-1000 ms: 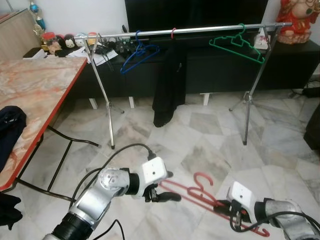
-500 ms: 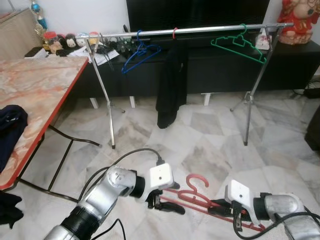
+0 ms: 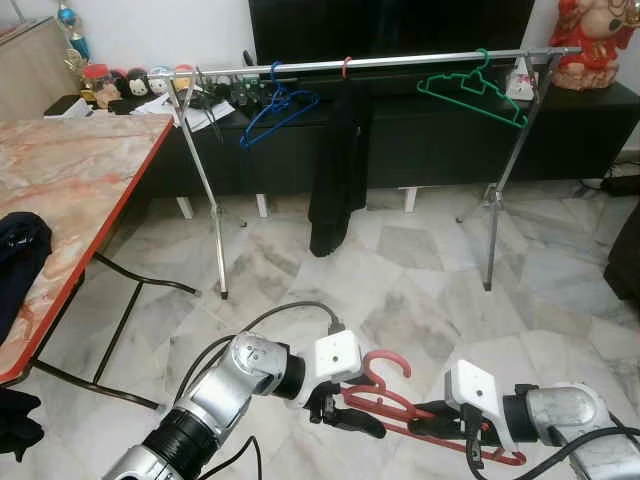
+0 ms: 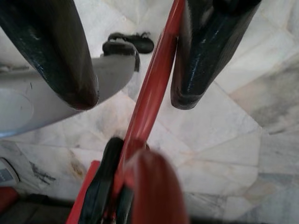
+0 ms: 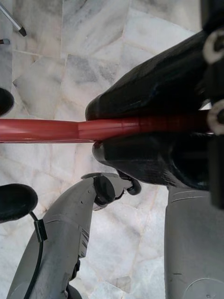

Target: Hang hanger

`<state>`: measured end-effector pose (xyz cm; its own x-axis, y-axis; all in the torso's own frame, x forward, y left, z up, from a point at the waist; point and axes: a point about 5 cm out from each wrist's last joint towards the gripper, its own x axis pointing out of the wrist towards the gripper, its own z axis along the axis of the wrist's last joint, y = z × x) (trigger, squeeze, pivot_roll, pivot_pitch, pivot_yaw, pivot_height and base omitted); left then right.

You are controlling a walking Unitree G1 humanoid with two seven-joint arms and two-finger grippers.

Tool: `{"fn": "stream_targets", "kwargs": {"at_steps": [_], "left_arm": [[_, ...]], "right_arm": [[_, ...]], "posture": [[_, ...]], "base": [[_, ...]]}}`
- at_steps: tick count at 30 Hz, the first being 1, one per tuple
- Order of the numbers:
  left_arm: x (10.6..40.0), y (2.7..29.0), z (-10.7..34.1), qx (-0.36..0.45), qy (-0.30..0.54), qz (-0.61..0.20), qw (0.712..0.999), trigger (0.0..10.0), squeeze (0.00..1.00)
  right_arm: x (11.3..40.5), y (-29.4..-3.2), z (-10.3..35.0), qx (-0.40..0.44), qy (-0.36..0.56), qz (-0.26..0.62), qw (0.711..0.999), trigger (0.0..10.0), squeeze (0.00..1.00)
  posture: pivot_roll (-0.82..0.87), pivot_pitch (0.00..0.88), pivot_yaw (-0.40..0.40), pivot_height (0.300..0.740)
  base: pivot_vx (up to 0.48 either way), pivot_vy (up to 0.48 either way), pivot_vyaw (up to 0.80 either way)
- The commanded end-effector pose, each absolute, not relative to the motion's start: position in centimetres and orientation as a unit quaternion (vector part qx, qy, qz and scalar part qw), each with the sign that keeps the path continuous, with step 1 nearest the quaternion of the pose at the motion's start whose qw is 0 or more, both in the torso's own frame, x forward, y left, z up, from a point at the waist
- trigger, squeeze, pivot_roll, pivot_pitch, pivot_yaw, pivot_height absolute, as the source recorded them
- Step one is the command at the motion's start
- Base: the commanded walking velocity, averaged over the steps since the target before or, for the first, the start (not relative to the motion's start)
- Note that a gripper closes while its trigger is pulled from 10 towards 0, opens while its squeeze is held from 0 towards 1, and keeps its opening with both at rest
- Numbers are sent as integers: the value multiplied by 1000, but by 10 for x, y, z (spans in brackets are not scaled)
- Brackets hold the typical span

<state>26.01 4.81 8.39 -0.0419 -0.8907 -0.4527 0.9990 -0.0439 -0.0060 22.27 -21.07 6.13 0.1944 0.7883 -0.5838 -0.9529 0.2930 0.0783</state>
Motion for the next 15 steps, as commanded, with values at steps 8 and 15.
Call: {"fn": "stream_targets", "kwargs": {"at_steps": [8, 15], "left_arm": [[260, 49, 84, 174, 166, -713, 658, 0, 0], [263, 49, 87, 172, 161, -714, 659, 0, 0]], "right_arm": [[226, -206, 69, -158, 253, 577, 760, 10000, 0], [228, -206, 70, -156, 250, 571, 766, 10000, 0]], "posture": [[-154, 0, 40, 740], [-154, 0, 40, 740]], "base": [[0, 0, 0], [0, 0, 0]]}}
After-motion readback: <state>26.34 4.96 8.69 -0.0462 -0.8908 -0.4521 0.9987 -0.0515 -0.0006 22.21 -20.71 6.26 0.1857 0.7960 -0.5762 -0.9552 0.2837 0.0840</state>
